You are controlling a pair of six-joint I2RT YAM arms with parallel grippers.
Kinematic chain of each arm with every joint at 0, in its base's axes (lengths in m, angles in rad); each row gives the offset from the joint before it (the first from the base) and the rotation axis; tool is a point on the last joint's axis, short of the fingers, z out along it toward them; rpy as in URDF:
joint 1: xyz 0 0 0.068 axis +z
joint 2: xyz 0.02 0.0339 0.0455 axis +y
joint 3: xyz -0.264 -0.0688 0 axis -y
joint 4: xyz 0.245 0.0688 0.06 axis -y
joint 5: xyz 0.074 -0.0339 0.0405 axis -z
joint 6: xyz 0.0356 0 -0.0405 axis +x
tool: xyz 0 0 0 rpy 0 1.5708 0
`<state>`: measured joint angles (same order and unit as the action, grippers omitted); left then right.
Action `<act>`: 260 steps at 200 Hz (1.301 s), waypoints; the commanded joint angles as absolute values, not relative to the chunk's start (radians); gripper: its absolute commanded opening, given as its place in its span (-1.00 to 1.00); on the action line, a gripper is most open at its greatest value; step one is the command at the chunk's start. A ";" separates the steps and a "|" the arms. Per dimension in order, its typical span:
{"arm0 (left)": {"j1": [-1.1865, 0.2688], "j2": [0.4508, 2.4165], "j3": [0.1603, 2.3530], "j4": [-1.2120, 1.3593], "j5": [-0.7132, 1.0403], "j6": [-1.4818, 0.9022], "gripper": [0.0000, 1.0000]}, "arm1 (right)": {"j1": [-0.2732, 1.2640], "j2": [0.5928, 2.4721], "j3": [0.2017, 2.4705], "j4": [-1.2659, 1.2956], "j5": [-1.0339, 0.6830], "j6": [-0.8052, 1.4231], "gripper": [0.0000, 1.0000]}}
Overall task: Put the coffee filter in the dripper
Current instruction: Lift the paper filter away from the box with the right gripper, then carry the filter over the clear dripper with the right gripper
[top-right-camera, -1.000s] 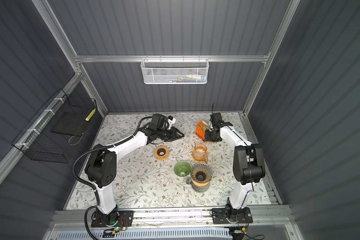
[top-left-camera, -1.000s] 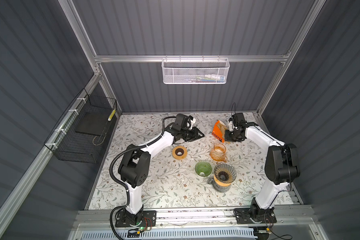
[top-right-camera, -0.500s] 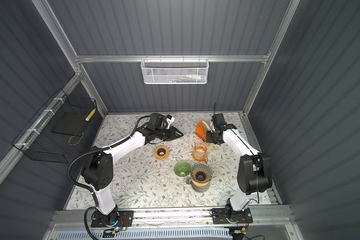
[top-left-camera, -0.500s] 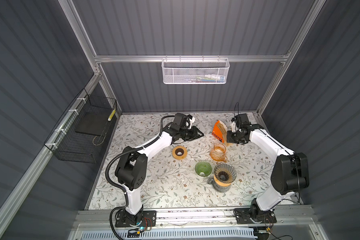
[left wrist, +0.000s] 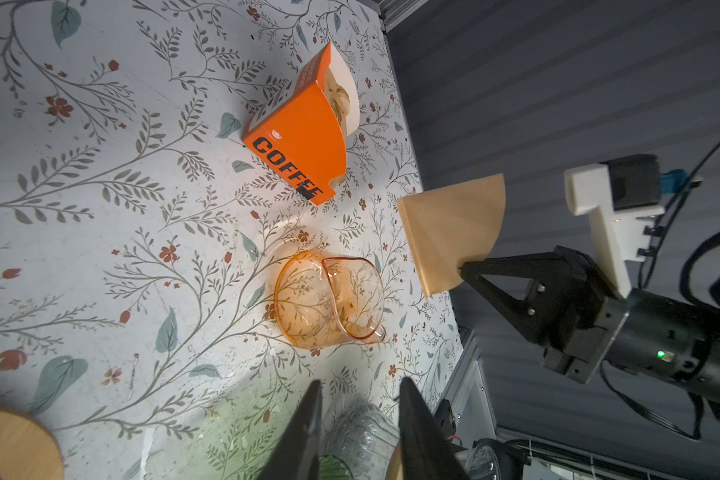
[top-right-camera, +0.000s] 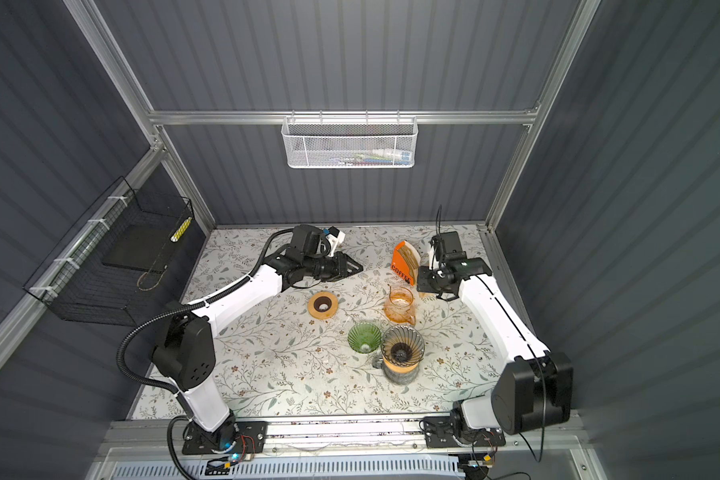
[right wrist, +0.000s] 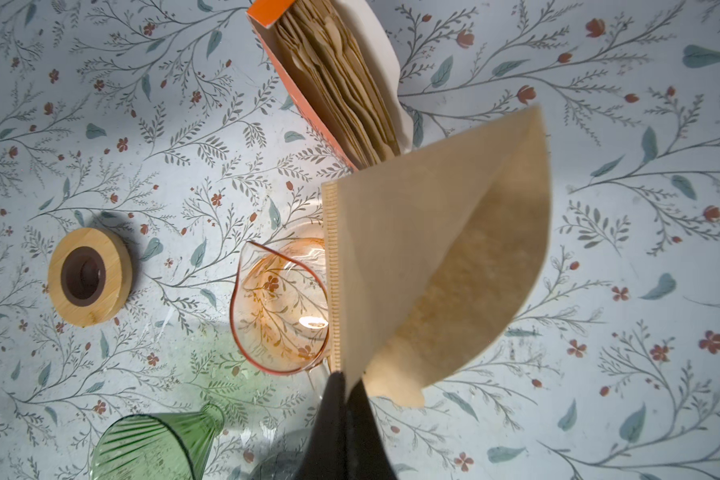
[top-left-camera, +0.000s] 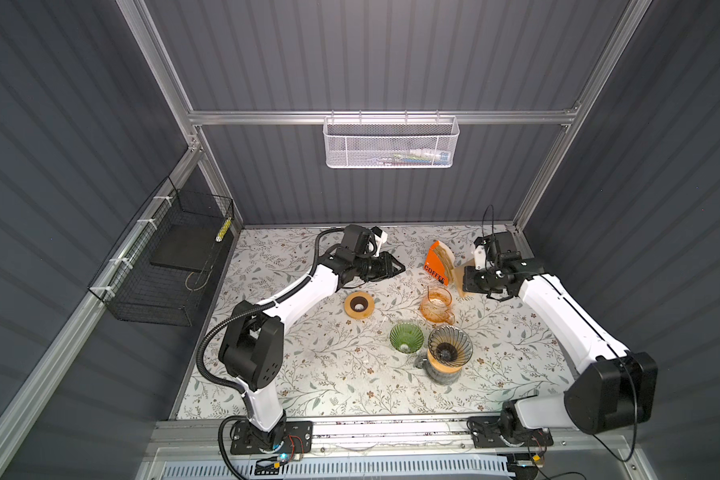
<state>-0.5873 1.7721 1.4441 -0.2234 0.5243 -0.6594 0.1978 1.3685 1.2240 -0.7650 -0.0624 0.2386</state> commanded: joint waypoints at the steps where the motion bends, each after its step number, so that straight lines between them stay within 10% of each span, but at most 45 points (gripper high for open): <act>1: -0.580 1.727 1.453 -0.308 0.507 -0.595 -0.36 | 0.222 1.300 1.229 -0.871 -0.051 0.262 -1.00; 124: -0.580 1.672 1.517 -0.477 0.425 -0.485 -0.35 | 0.501 1.053 1.482 -1.394 0.070 0.413 -1.00; 260: -0.580 1.638 1.472 -0.487 0.399 -0.471 -0.35 | 0.862 1.195 1.515 -1.615 0.168 0.591 -1.00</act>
